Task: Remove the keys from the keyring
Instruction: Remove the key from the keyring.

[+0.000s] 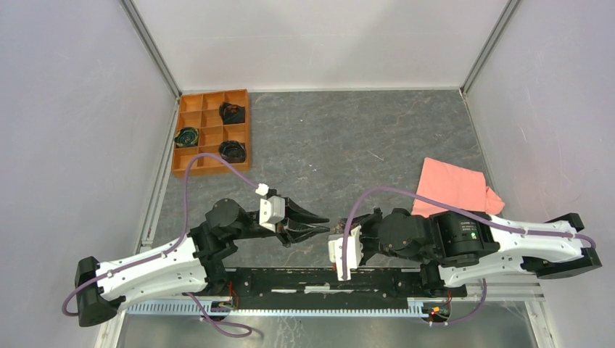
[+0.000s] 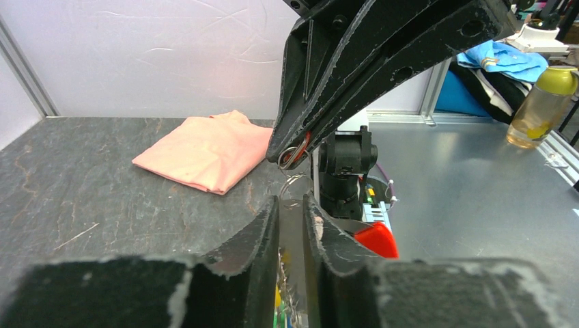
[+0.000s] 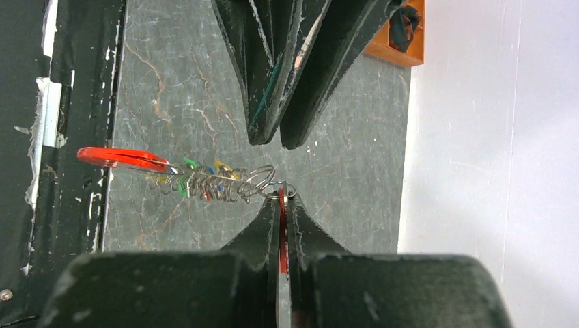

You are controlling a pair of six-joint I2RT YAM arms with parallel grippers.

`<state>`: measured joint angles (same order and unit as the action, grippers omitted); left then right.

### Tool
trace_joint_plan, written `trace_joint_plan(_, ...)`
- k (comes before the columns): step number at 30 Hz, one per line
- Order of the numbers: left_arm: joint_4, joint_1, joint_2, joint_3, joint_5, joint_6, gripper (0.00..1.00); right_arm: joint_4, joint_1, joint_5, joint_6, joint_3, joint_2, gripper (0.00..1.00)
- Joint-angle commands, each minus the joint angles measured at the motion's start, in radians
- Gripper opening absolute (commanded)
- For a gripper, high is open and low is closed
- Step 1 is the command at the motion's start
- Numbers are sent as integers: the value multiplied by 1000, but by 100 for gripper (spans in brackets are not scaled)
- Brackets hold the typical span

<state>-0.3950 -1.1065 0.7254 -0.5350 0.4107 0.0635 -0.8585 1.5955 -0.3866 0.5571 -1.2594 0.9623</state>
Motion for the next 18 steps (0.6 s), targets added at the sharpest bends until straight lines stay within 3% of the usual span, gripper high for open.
trace_joint_plan(1, 2, -3, 0, -29, -7, -57, 32, 34, 11, -14, 15, -53, -2, 1)
trace_joint_plan(9, 58, -4, 31, -80, 2, -139, 41, 32, 18, 9, 21, -49, -4, 1)
trace_joint_plan(18, 108, -4, 83, -127, 93, -163, 42, 31, 25, 23, 21, -46, -4, 1)
